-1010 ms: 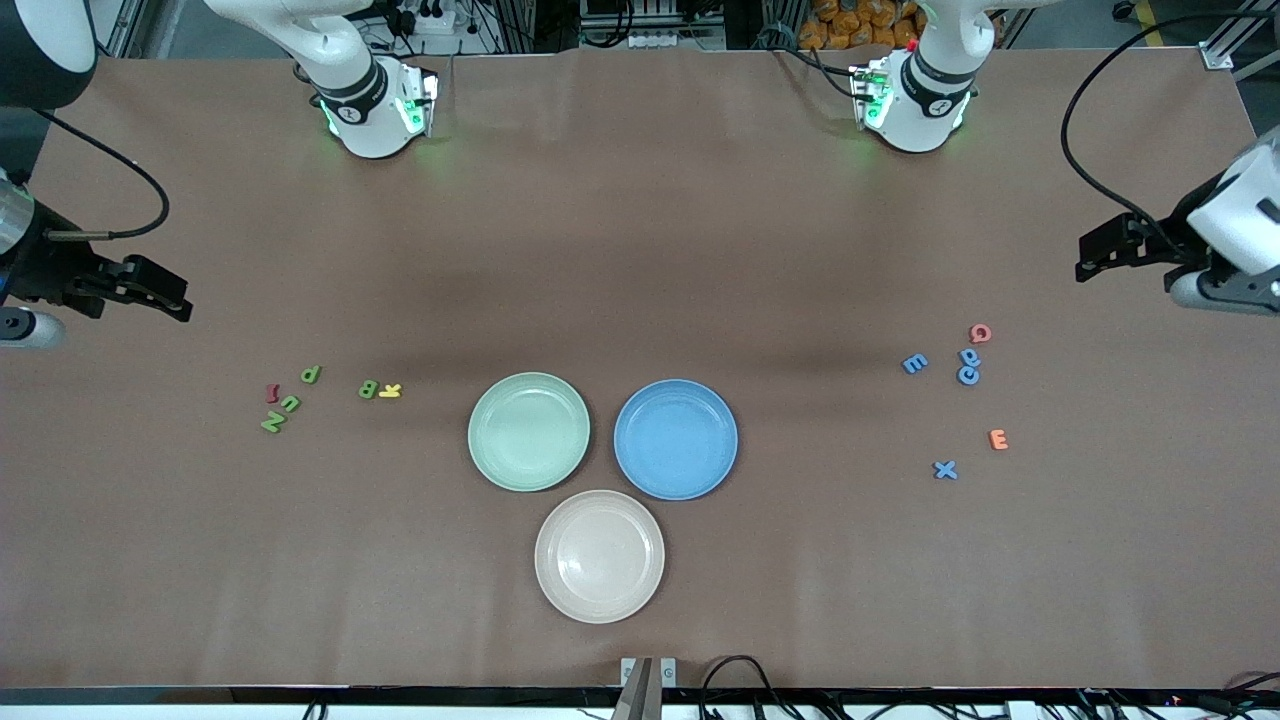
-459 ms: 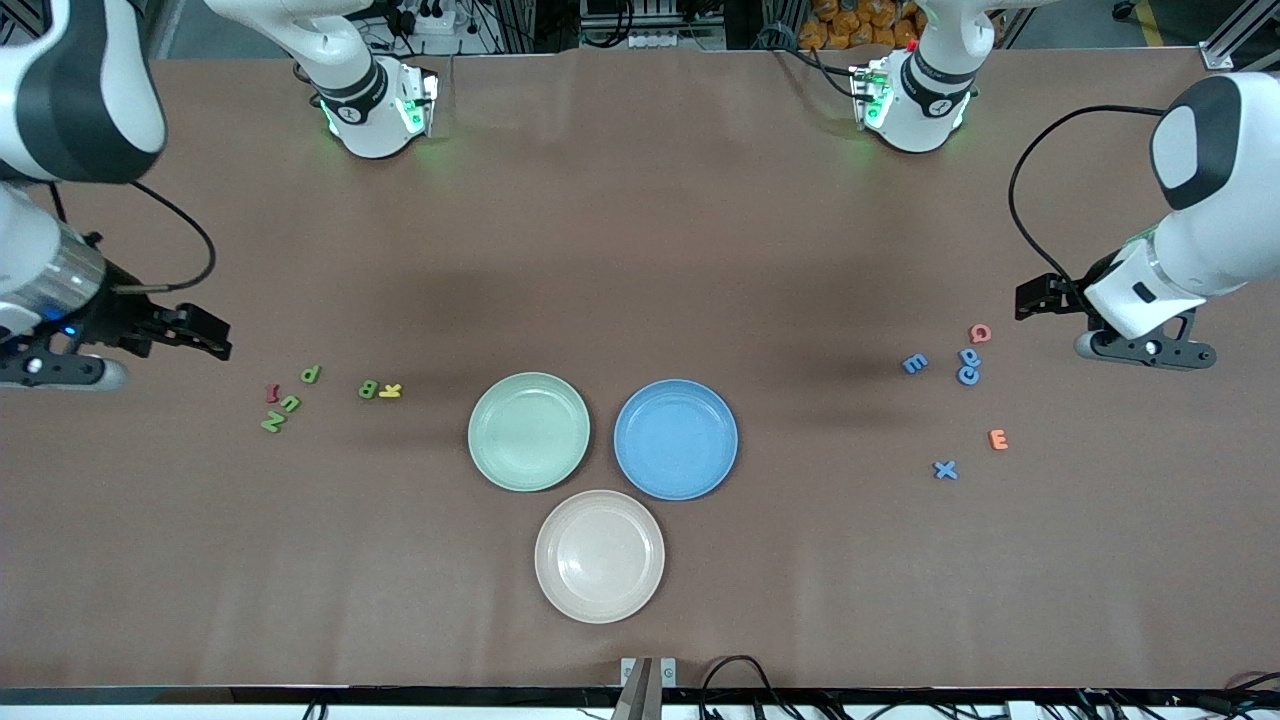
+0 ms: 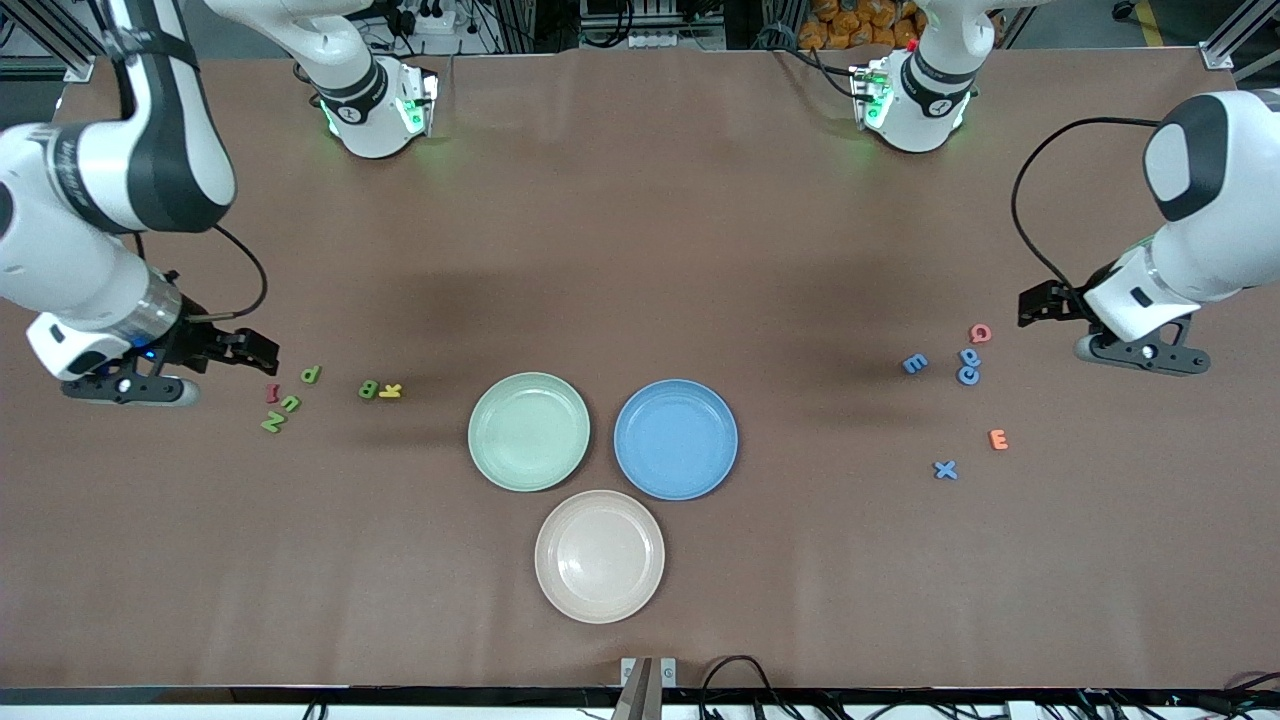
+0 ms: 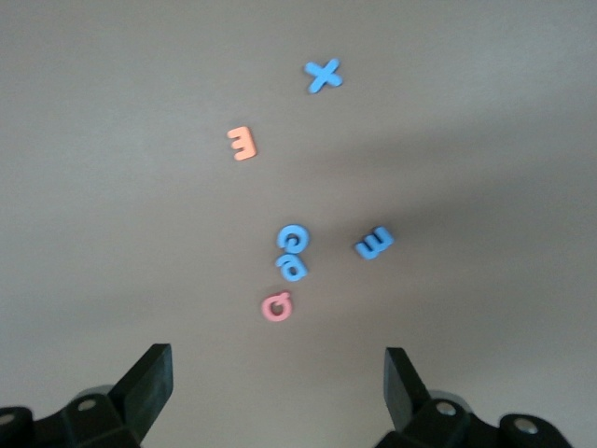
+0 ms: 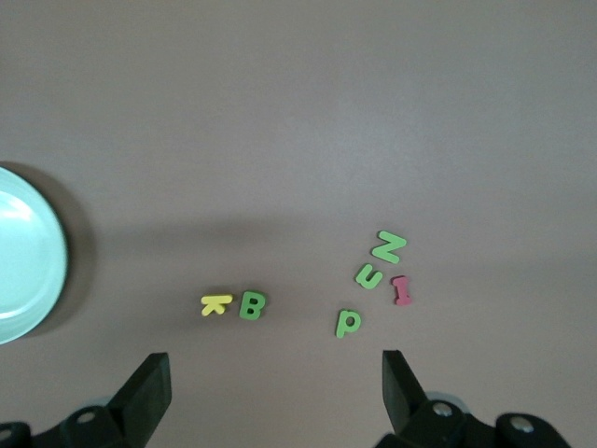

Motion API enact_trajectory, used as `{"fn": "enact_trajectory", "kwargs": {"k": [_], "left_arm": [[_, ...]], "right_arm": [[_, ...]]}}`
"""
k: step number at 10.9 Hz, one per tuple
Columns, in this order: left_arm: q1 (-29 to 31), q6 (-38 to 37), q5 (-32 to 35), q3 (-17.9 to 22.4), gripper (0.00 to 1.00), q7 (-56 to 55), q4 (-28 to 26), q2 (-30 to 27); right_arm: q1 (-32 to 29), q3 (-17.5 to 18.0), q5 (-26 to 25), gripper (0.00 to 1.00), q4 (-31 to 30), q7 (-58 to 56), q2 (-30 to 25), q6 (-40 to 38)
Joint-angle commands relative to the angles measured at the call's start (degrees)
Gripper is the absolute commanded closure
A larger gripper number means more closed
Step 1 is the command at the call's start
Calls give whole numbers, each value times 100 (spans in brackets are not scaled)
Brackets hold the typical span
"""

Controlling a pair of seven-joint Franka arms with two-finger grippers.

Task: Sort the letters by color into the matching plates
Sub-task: 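Lower the right gripper onto the green P while the left gripper descends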

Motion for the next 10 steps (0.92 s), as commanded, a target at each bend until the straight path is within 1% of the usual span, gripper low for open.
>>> {"fn": "enact_trajectory", "kwargs": {"k": [1, 2, 3, 4, 6, 7, 8, 10], "left_arm": [[254, 214, -23, -45, 0, 361, -89, 139], [237, 328, -23, -45, 0, 370, -211, 192], [219, 669, -5, -45, 0, 370, -508, 193], [254, 1185, 12, -45, 0, 413, -833, 193], [254, 2109, 99, -36, 0, 572, -1474, 219], [254, 2505, 126, -36, 0, 572, -1695, 254], [254, 2822, 127, -36, 0, 572, -1810, 368], [246, 3044, 240, -36, 0, 563, -1820, 623]], "right_arm": [[-310, 86, 7, 0, -1119, 83, -138, 1120], [-372, 95, 112, 0, -1296, 83, -112, 1262], [-477, 86, 278, 0, -1437, 83, -86, 1350], [-574, 95, 454, 0, -1491, 74, 10, 1377], [-749, 86, 578, 0, -1500, 74, 326, 1526], [-855, 95, 657, 0, -1517, 74, 493, 1684], [-873, 95, 745, 0, -1578, 74, 625, 1911], [-987, 86, 991, 0, -1684, 74, 924, 2325]]}}
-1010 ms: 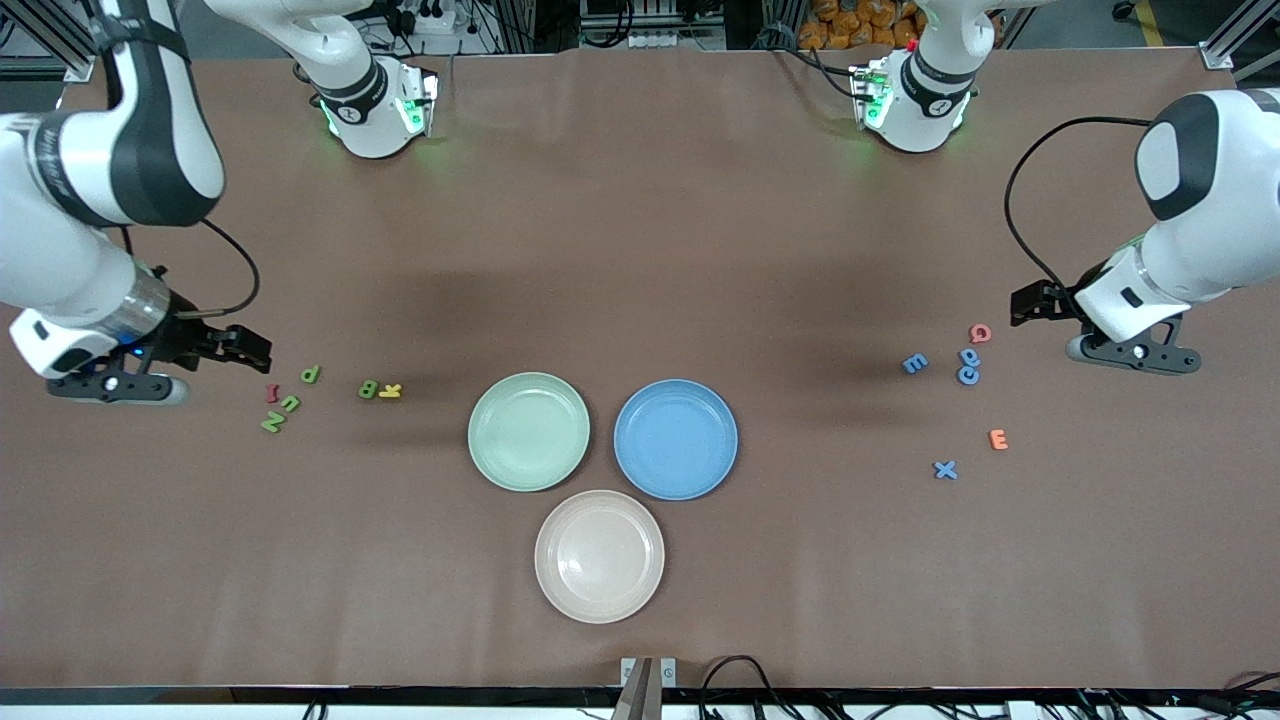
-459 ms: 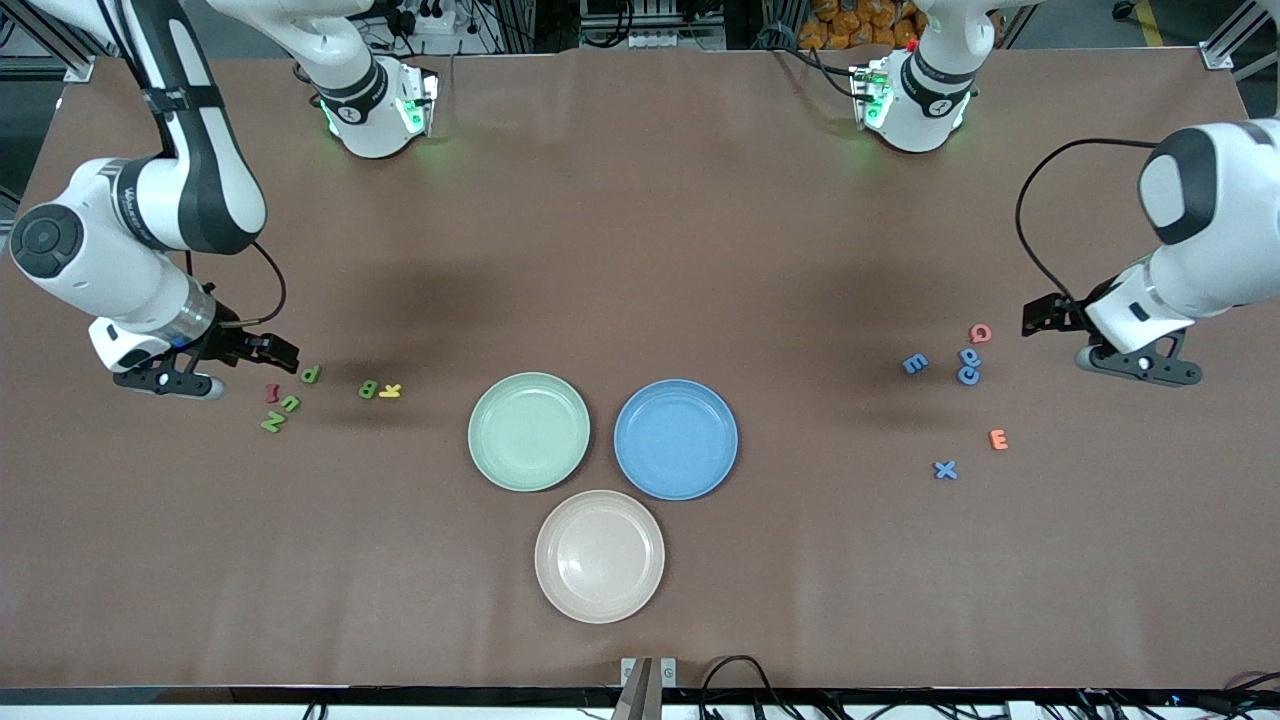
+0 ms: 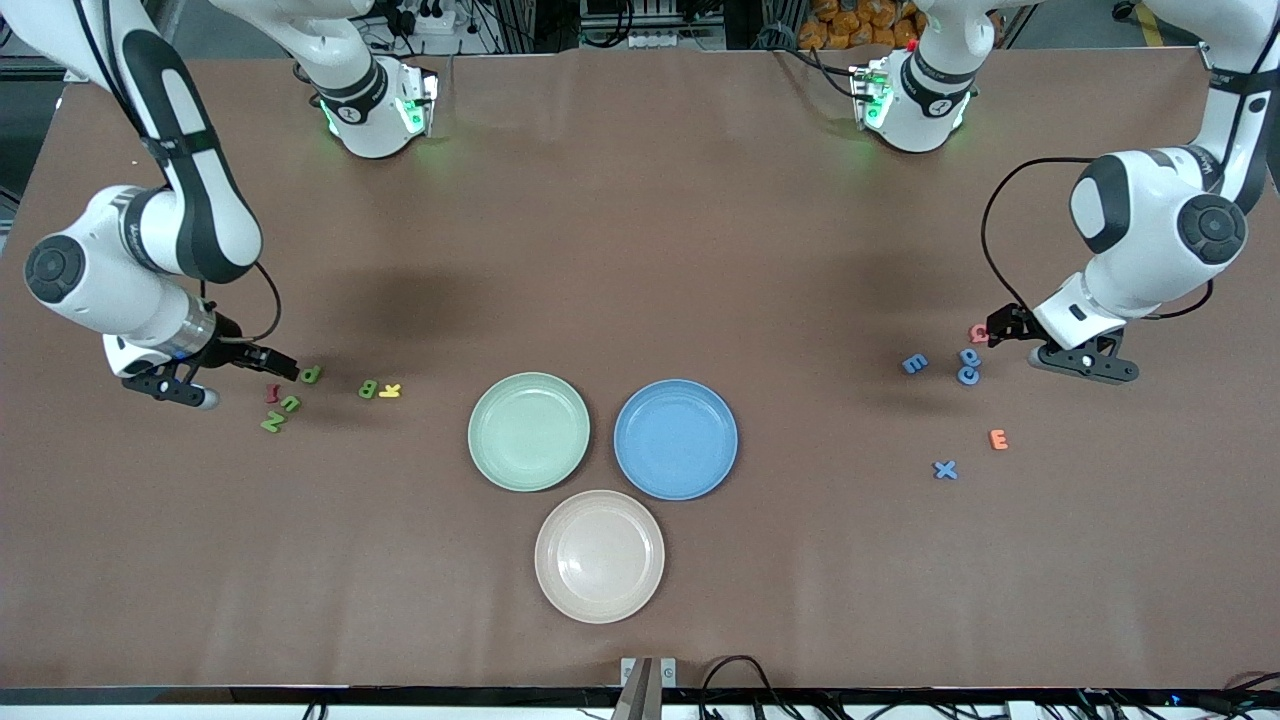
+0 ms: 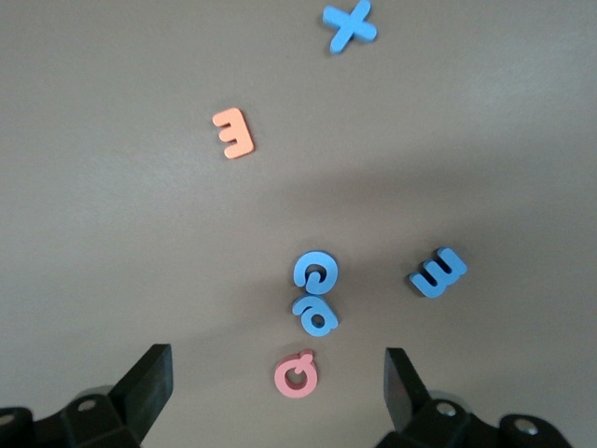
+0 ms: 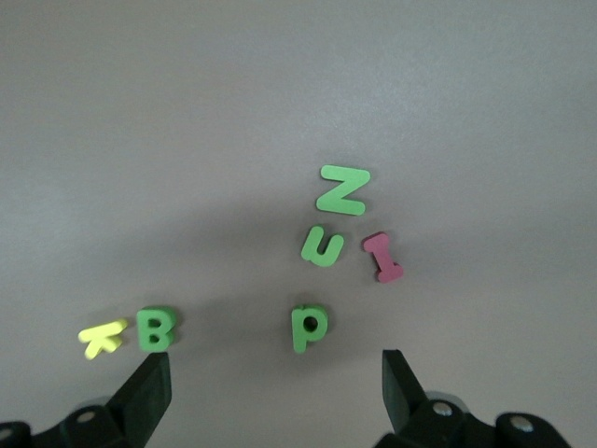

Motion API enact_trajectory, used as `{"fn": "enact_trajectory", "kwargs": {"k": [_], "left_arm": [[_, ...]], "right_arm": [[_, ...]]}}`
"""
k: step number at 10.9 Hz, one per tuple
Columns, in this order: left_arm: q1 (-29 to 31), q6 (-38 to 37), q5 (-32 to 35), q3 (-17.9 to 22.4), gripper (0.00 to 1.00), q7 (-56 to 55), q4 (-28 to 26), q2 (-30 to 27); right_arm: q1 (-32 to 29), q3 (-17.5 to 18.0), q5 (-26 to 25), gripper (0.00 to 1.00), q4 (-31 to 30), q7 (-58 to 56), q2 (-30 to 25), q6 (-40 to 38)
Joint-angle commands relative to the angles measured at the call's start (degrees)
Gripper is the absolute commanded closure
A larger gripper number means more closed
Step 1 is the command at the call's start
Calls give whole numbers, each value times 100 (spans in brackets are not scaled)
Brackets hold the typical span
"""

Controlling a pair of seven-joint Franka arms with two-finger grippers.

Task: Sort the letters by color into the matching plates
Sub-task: 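Lower the right gripper onto the green P while the left gripper descends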

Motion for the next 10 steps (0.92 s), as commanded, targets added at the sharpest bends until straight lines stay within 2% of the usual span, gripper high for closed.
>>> {"fn": "enact_trajectory", "kwargs": {"k": [1, 3, 7, 10], "left_arm": [[12, 325, 217, -7, 0, 74, -74, 265], [12, 378, 209, -7, 0, -23, -21, 510], [-31, 1080, 209, 2, 0, -145, 84, 1151], [-189, 1116, 209, -7, 0, -540, 260, 1486]], "right_arm": [[-220, 88, 273, 0, -107, 53, 398, 444], [-273, 88, 273, 0, -151, 53, 531, 515], [-256, 88, 282, 0, -169, 53, 874, 875], [-238, 88, 282, 0, -177, 53, 936, 955]]}}
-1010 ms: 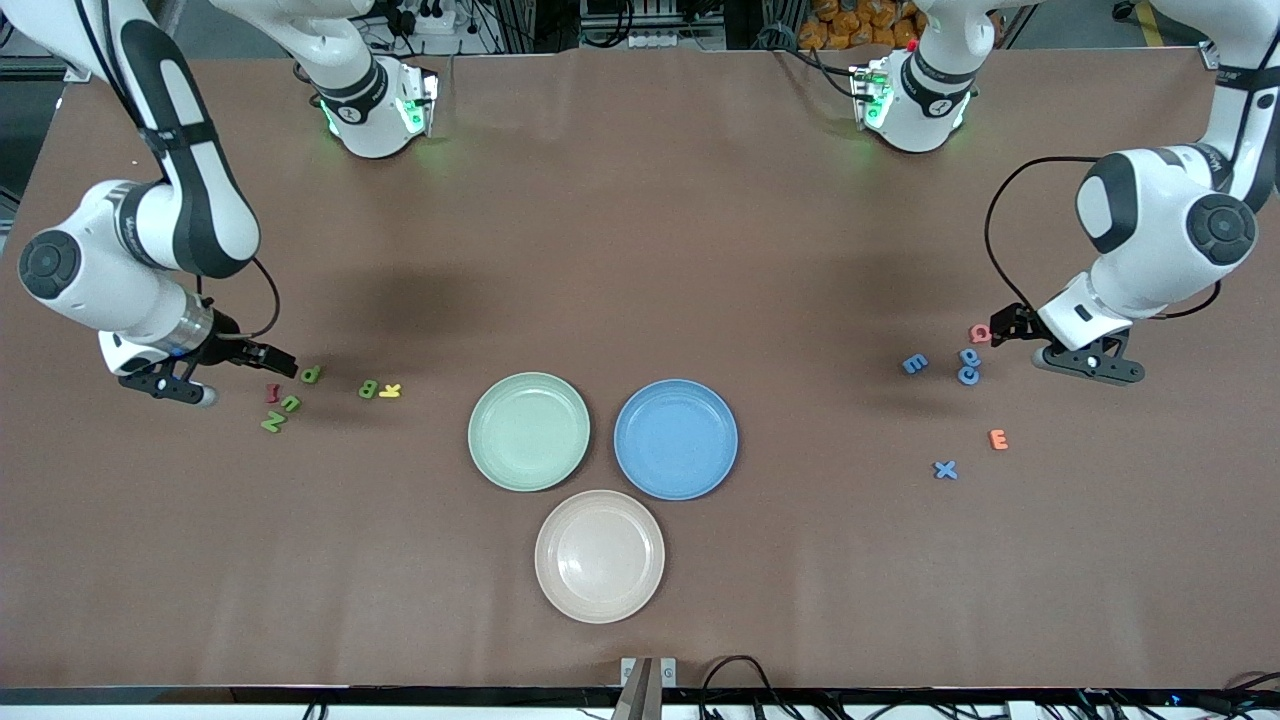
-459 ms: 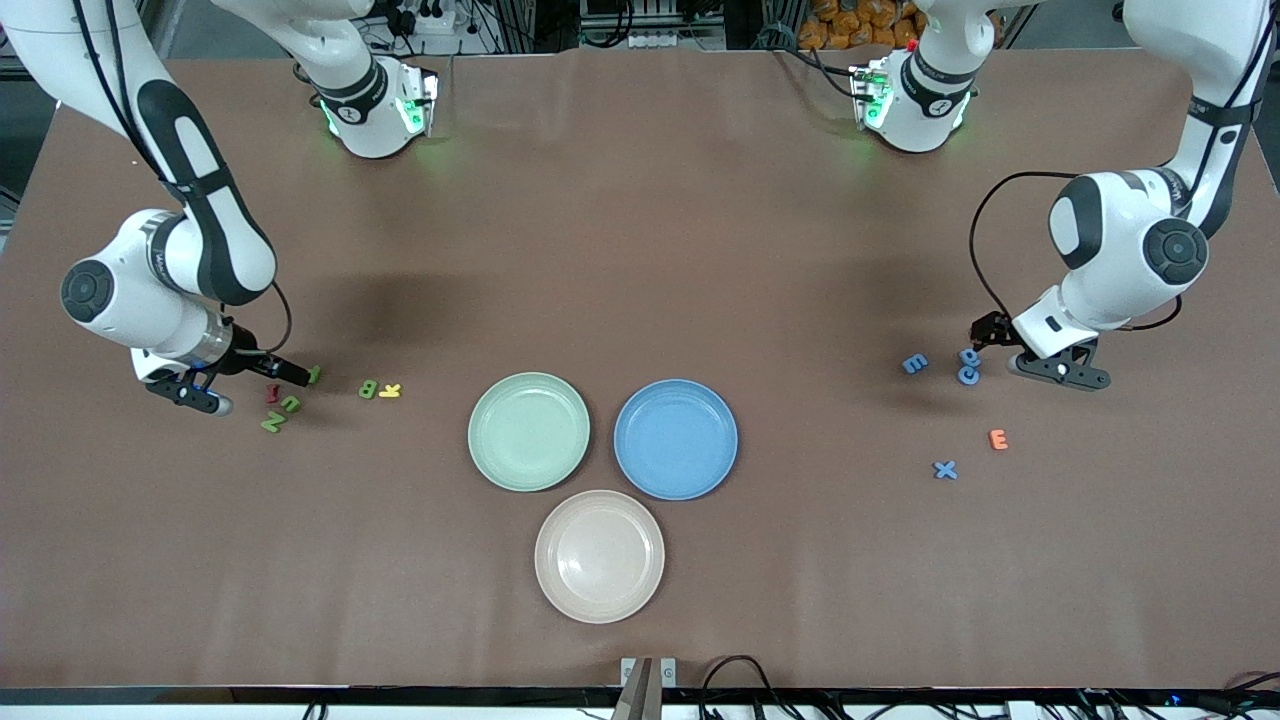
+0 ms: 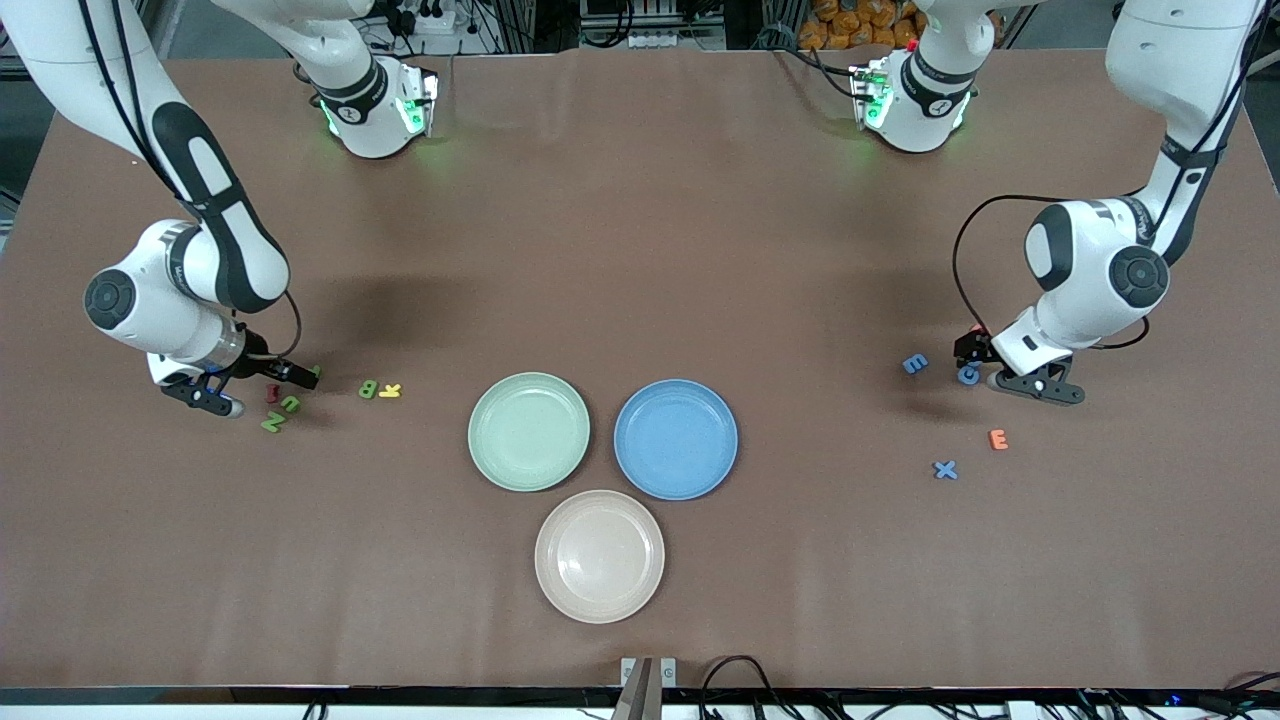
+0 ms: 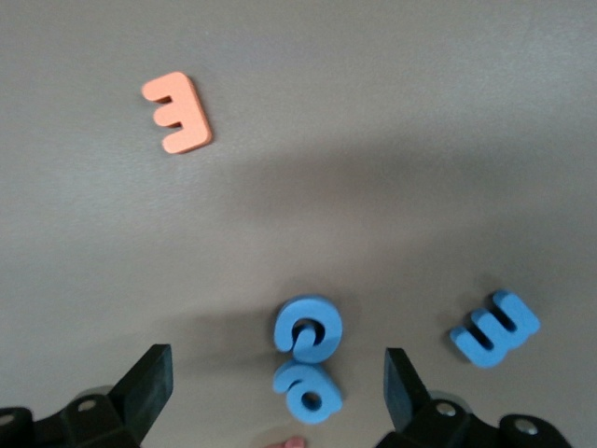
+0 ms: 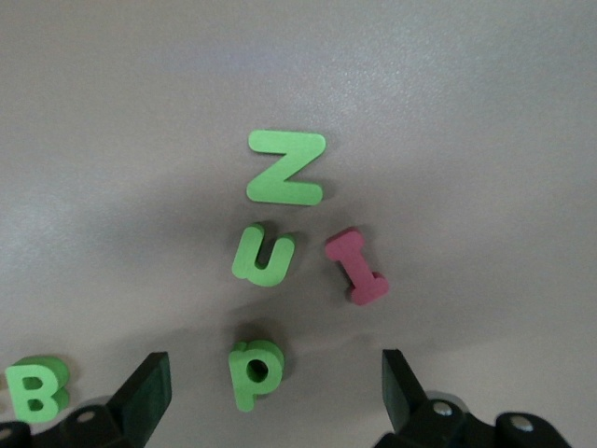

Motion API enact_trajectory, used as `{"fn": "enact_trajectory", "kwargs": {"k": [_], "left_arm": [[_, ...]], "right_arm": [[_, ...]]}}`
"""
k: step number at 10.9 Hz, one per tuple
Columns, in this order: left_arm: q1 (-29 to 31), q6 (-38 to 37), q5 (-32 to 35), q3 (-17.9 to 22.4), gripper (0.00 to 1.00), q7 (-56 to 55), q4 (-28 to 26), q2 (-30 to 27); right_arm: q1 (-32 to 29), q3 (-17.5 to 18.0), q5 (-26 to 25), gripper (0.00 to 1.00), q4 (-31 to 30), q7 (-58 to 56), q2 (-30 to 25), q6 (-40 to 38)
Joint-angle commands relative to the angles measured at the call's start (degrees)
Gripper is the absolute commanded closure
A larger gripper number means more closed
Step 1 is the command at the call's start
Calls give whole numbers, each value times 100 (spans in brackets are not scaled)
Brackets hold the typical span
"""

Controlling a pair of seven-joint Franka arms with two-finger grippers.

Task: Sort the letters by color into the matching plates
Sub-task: 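Lower the right gripper onto the green P while the left gripper descends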

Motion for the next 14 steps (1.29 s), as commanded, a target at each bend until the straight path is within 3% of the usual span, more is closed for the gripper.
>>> {"fn": "enact_trajectory", "kwargs": {"k": [1, 7, 9, 13, 14], "left_arm": [[-186, 42, 124, 6, 0, -580, 204, 299], [-257, 68, 133, 41, 0, -652, 178, 396], [-230, 68, 229, 50, 0, -669, 160, 396], [-222, 68, 274, 50, 0, -687, 169, 405], [-222, 68, 343, 50, 11, -687, 169, 422]], "right_arm": [[-51, 81, 67, 0, -71, 51, 20, 118], [81, 72, 182, 6, -379, 51, 20, 478], [116, 72, 182, 13, -431, 42, 20, 478], [151, 72, 182, 55, -458, 33, 20, 505], [151, 72, 182, 66, -458, 33, 11, 505]]}}
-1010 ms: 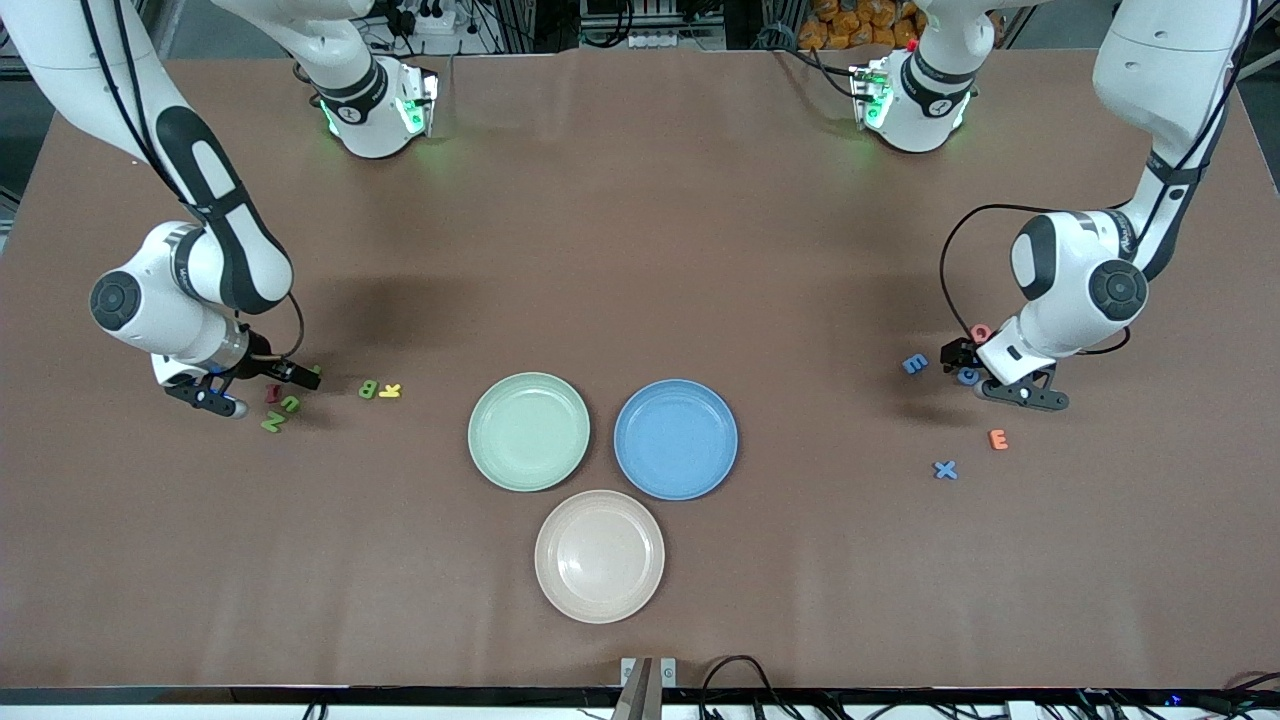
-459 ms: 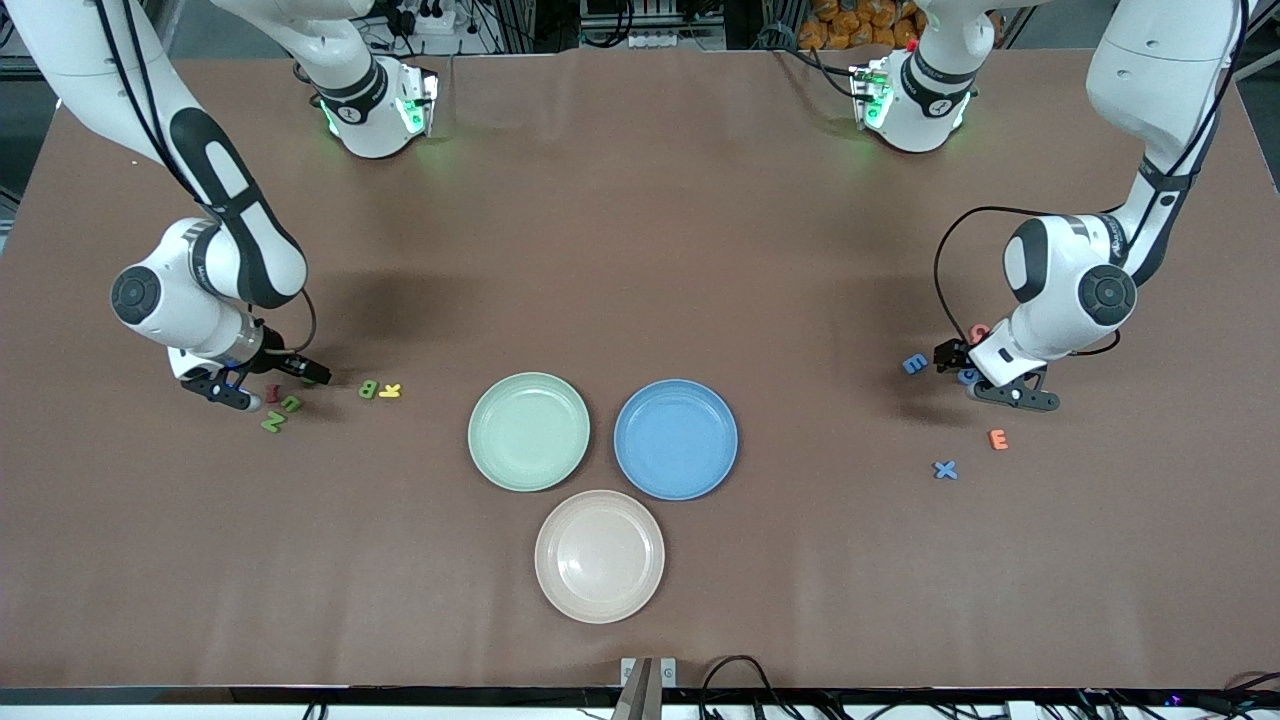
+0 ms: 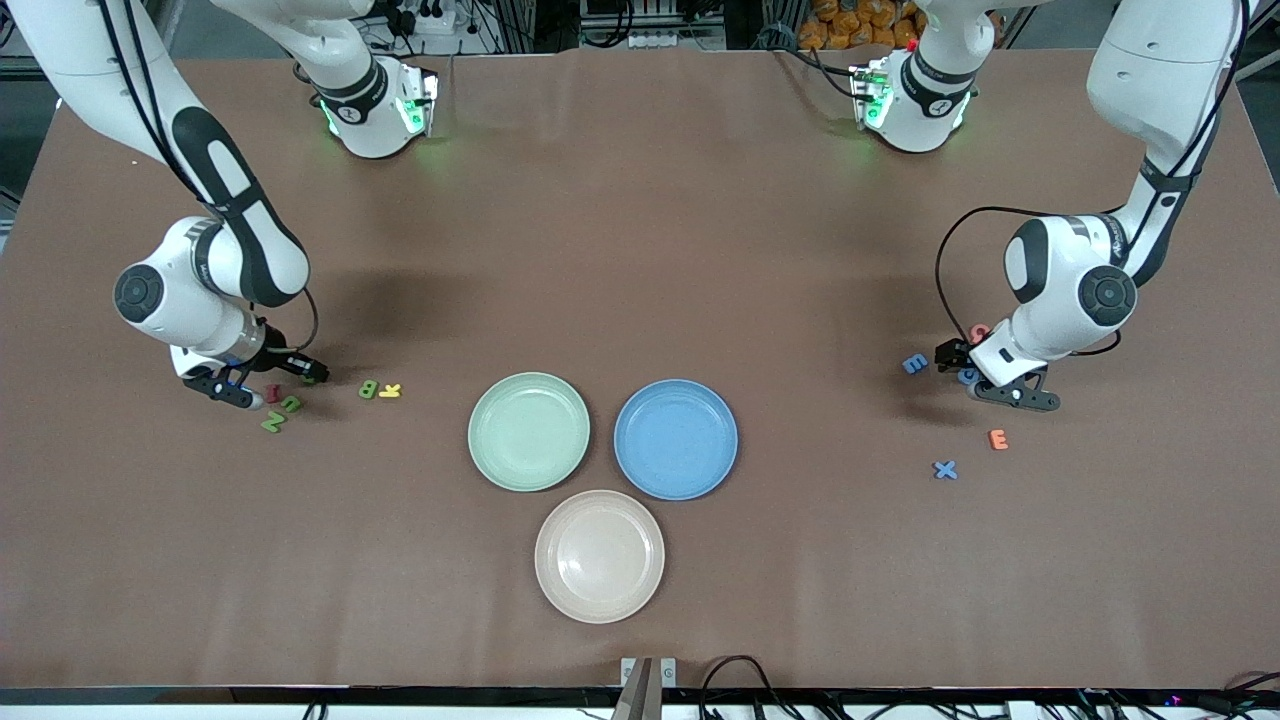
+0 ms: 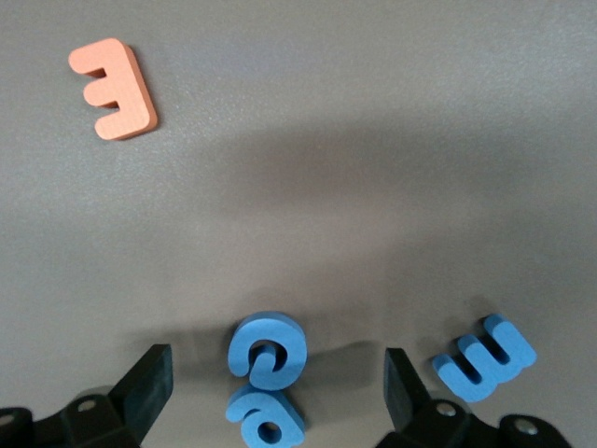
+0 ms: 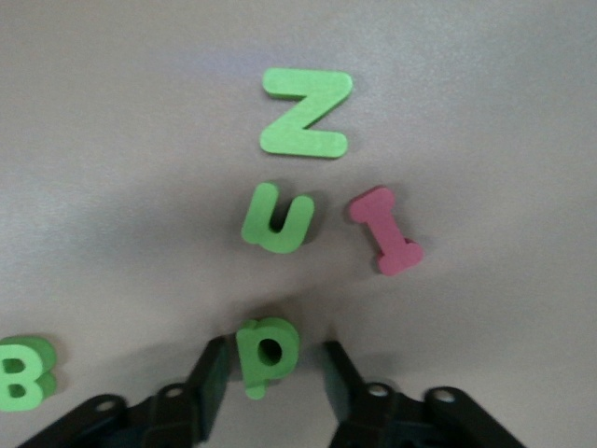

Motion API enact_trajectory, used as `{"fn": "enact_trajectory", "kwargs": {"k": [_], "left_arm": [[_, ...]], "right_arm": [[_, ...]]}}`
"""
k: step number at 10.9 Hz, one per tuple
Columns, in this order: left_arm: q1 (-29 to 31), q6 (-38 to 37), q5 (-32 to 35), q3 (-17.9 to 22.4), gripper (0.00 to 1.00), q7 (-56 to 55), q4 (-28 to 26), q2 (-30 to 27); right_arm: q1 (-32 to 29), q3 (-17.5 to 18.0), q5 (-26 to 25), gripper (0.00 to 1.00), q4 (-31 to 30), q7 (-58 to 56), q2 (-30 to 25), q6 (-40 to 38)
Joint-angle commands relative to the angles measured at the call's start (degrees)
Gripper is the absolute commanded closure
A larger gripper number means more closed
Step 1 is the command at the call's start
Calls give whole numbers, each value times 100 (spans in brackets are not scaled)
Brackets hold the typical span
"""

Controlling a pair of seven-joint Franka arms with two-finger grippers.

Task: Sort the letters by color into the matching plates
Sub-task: 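Lower the right gripper onto the green P while the left gripper descends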

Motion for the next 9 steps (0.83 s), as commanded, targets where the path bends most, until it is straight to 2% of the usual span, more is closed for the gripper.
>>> {"fn": "enact_trajectory", "kwargs": {"k": [1, 2, 3, 5, 7, 8, 9], "left_arm": [[1, 59, 364, 21, 39, -205, 34, 71], [10, 59, 374, 21, 79, -222, 43, 72], [1, 59, 374, 13, 100, -284, 43, 80], [-25, 60, 374, 21, 100, -354, 51, 80], [-34, 60, 382, 21, 100, -354, 60, 54], [-34, 51, 382, 13, 100, -354, 86, -16], [-34, -2, 382, 13, 100, -389, 182, -95]], "right_arm": [[59, 13, 72, 77, -124, 24, -29, 98], [59, 13, 72, 82, -116, 6, -21, 98], [59, 13, 72, 88, -116, -20, -20, 98], [68, 13, 72, 94, -107, -37, -20, 80], [138, 13, -6, 97, -55, -55, -169, -60], [251, 13, -120, 96, 42, -81, -300, -269], [366, 13, -582, 96, 147, -99, -354, -411]]}}
